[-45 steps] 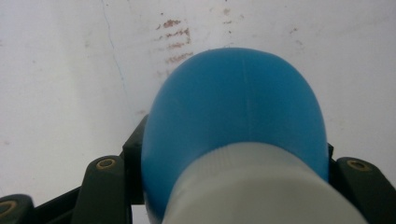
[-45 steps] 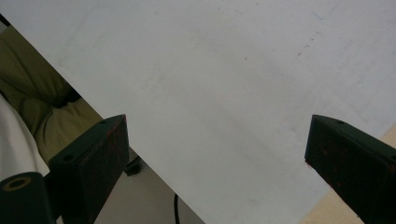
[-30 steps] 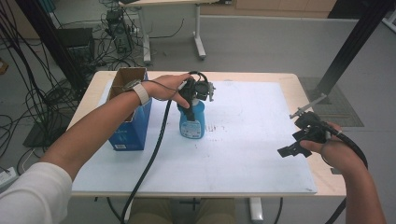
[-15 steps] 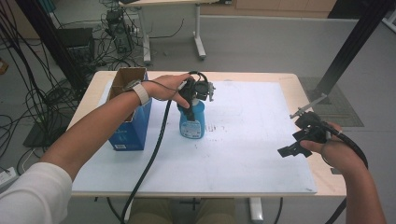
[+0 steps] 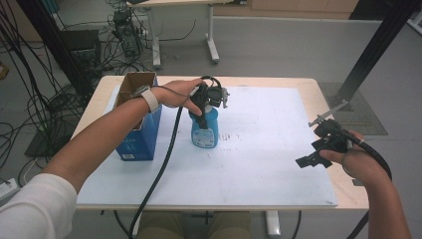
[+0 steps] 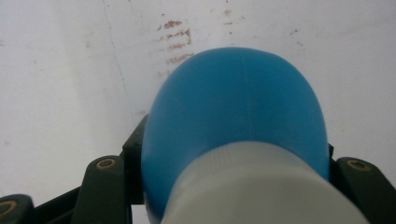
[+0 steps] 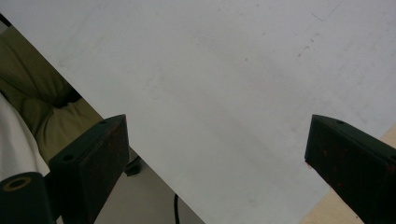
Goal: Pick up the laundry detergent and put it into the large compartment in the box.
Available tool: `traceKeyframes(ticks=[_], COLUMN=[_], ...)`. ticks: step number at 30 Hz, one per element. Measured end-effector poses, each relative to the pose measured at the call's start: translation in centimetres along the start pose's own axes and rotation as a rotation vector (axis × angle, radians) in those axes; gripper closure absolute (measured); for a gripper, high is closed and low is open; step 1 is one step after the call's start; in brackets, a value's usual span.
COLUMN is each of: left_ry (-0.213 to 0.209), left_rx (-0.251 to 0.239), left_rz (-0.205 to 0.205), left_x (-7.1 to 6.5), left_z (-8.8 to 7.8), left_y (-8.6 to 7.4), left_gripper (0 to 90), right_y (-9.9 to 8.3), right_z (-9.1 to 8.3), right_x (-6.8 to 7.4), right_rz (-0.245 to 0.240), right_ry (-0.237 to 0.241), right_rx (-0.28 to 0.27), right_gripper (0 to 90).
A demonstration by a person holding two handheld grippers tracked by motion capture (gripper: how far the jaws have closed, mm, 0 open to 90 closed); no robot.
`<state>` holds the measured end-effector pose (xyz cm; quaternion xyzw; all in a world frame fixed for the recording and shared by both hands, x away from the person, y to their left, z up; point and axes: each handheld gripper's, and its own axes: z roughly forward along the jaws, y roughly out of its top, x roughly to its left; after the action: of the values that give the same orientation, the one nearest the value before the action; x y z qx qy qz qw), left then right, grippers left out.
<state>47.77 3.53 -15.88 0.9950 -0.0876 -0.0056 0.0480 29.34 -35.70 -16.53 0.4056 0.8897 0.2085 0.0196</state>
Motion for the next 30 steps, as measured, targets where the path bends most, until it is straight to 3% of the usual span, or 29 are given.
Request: traceKeyframes(ticks=[30], left_ry=[0.003], left_rx=[-0.006], left_rz=[-0.006], left_x=[-0.16], left_z=[0.02], left_y=[-0.12], left_gripper=[39.8], right_y=[-0.22], right_z=[-0.07], right_x=[0.11], right_rz=[0.0], right_ry=[-0.005], right_rx=[-0.006], right_gripper=[6.4])
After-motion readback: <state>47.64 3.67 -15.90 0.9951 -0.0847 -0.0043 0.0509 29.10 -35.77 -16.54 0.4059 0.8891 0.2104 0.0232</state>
